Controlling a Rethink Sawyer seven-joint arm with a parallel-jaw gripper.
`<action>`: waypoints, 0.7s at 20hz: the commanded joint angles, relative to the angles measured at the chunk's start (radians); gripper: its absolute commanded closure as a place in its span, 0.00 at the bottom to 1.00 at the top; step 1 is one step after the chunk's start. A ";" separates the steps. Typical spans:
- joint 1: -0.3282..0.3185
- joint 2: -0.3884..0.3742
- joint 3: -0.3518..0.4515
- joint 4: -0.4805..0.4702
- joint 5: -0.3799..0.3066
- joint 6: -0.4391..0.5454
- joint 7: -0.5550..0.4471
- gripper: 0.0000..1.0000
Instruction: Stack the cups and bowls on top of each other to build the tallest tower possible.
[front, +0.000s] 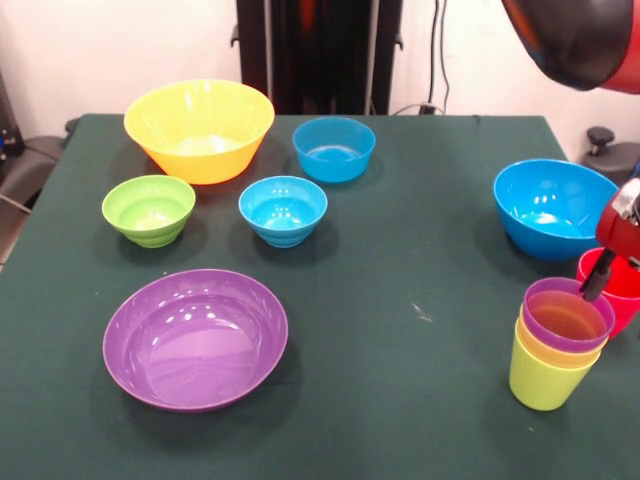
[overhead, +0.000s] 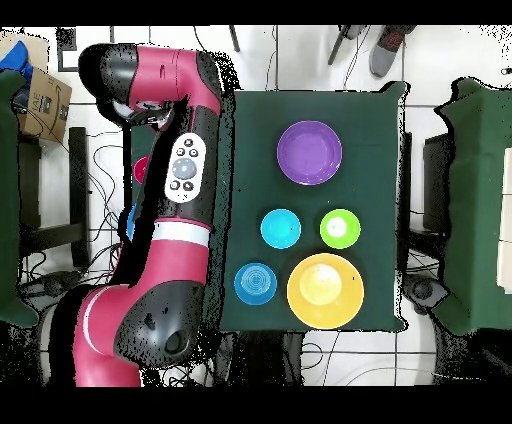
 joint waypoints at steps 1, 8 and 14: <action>0.024 -0.019 0.083 0.138 -0.050 -0.061 0.117 0.00; 0.027 -0.022 0.082 0.148 -0.051 -0.068 0.118 0.00; 0.029 -0.013 0.075 0.144 -0.057 -0.083 0.123 0.00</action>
